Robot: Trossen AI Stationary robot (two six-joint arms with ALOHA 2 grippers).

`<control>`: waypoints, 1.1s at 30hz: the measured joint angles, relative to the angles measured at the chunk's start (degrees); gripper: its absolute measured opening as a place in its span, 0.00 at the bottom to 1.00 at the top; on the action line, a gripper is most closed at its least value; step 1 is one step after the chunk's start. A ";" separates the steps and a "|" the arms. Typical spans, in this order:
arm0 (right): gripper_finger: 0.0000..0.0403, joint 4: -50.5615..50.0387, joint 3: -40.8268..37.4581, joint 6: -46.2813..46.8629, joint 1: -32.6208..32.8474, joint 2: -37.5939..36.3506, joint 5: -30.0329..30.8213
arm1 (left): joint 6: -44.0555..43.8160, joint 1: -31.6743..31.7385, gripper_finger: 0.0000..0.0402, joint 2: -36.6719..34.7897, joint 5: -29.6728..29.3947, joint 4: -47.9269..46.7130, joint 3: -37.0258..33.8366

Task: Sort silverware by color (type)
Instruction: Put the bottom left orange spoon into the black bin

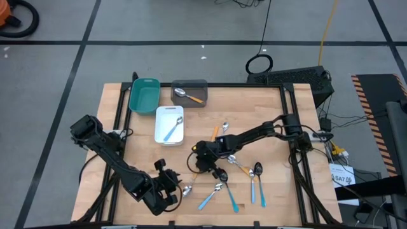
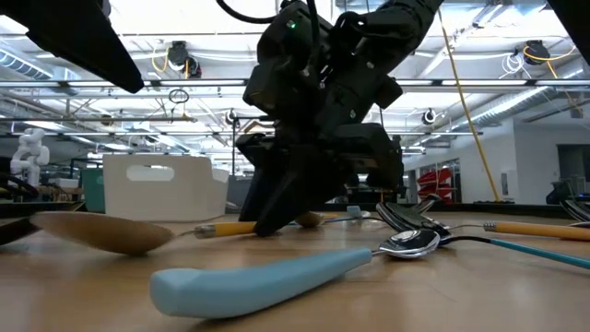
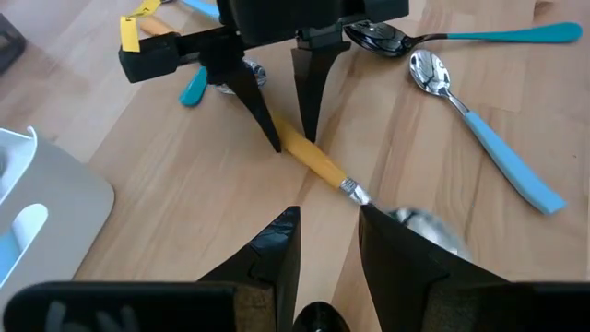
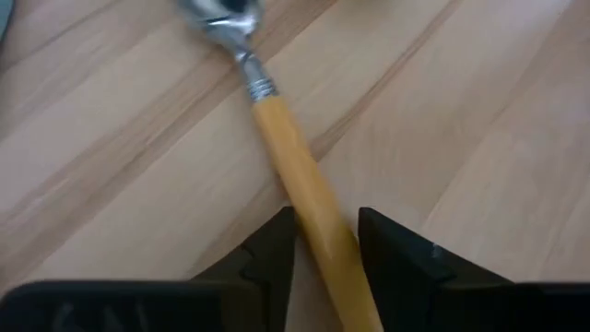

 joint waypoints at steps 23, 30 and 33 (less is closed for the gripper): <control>0.44 -0.30 -0.23 20.51 3.85 -1.17 0.01 | 0.56 0.00 0.28 0.00 -0.04 0.04 0.00; 0.51 9.49 -0.22 22.49 5.56 -1.12 0.15 | 0.85 0.97 0.28 0.00 -0.07 0.11 0.00; 0.51 10.34 -0.22 21.27 6.30 -1.12 1.54 | 1.06 1.50 0.28 0.00 -0.09 0.15 0.00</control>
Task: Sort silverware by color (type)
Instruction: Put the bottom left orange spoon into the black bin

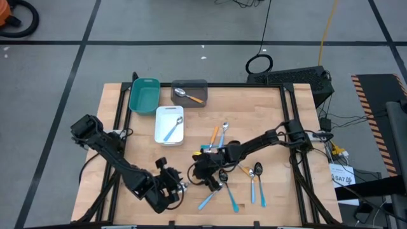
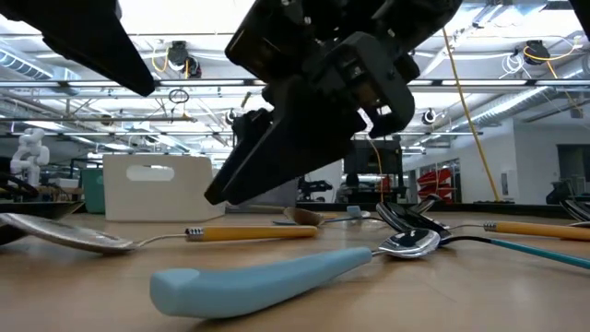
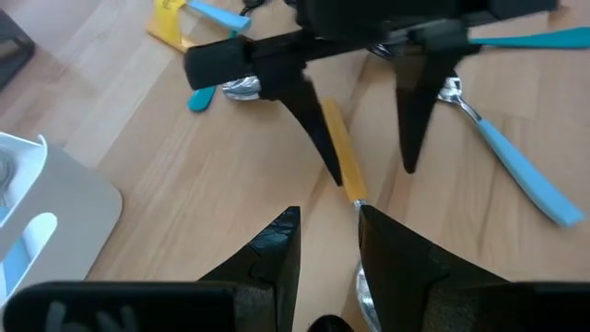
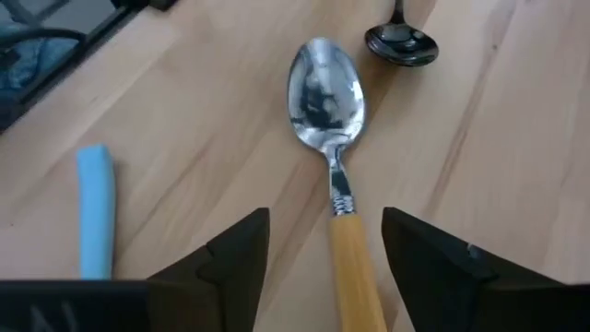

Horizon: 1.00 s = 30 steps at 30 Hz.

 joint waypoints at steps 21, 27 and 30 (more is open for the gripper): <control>0.34 1.05 0.11 -3.96 0.69 3.67 4.13 | 1.04 0.55 0.28 -0.02 -0.57 0.07 0.00; 0.13 0.35 0.11 -4.62 0.38 3.68 3.86 | 1.01 0.55 0.28 -0.02 -0.57 0.07 0.00; 0.11 0.15 0.15 -4.83 0.03 3.72 4.24 | 0.98 0.55 0.28 -0.02 -0.57 0.07 0.00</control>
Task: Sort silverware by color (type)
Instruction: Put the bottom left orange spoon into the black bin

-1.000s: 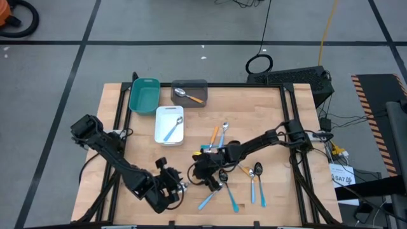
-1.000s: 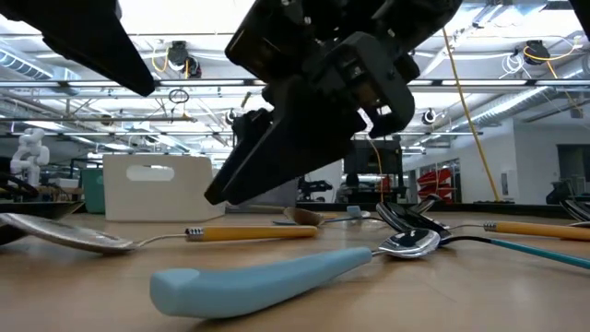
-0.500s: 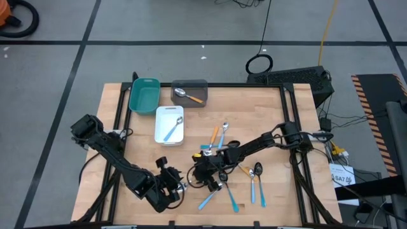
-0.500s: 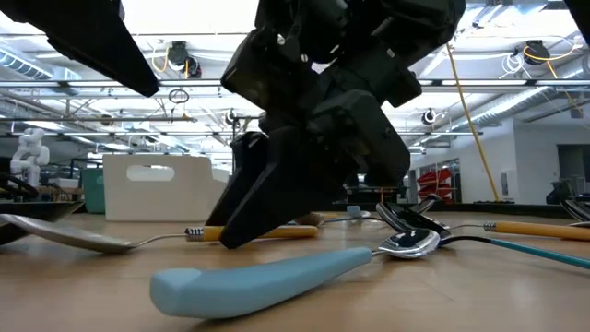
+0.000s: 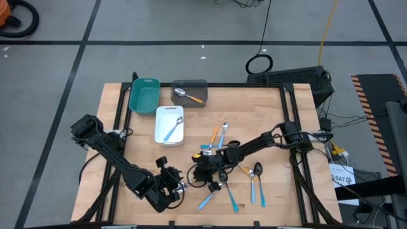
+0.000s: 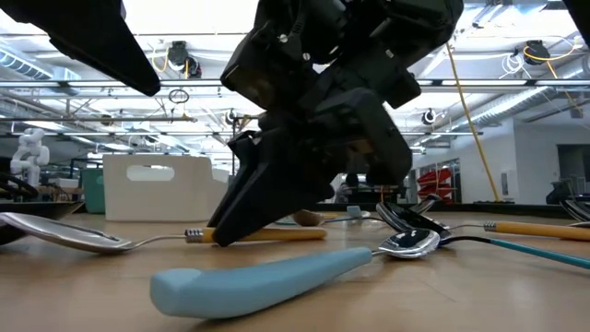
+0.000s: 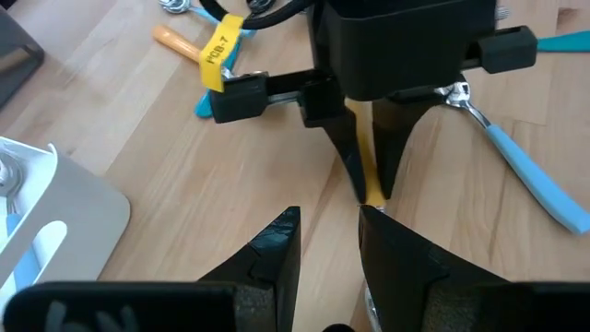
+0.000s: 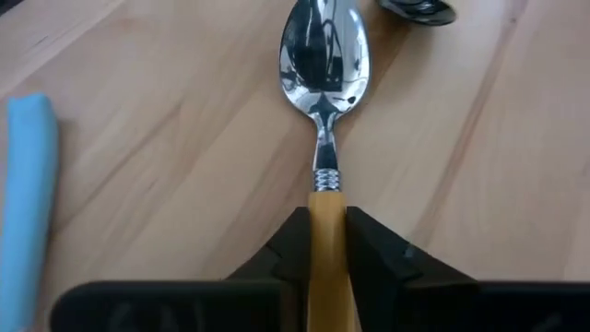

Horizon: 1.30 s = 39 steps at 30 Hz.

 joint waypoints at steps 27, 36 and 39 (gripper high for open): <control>0.11 -24.66 -0.11 -2.08 -0.12 -15.31 0.21 | 0.44 0.11 0.28 -3.04 -0.48 -7.55 0.00; 0.11 -37.02 -0.13 -2.03 -1.58 -24.28 0.19 | -0.39 0.71 0.28 -3.08 -0.50 -13.69 0.00; 0.11 -38.81 -0.13 -2.08 -2.84 -27.09 0.20 | -0.49 1.41 0.28 -3.08 -0.46 -14.10 0.00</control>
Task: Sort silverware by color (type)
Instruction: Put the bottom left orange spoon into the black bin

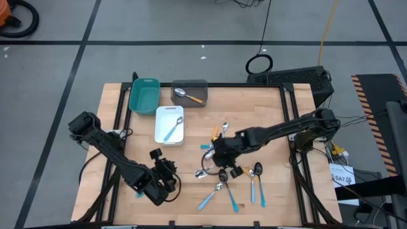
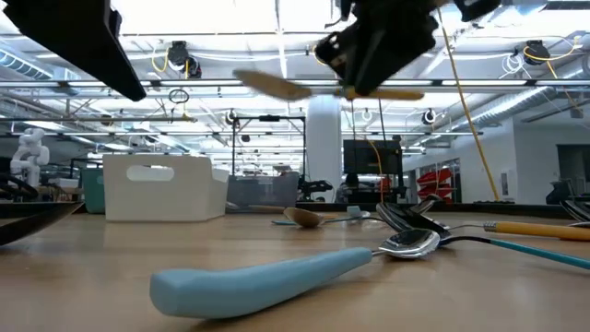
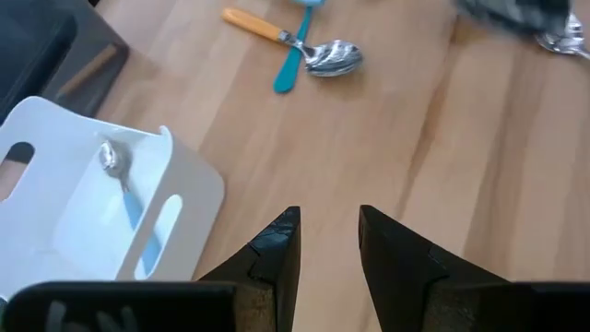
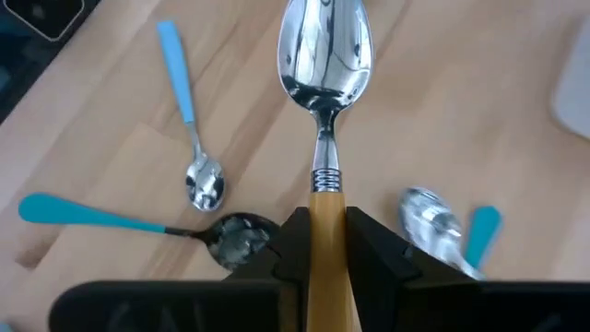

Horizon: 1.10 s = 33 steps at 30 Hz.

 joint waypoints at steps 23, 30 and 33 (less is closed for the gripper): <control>0.11 28.93 -12.63 3.11 -14.95 -5.96 8.84 | 8.51 4.03 0.28 0.00 4.63 -1.27 0.00; 0.11 36.97 -12.35 2.09 -22.61 -5.96 8.18 | 11.60 7.41 0.28 0.00 4.72 -1.36 0.02; 0.11 40.39 -12.35 3.19 -26.65 -5.94 5.42 | 12.55 7.90 0.28 0.00 4.65 -1.31 0.02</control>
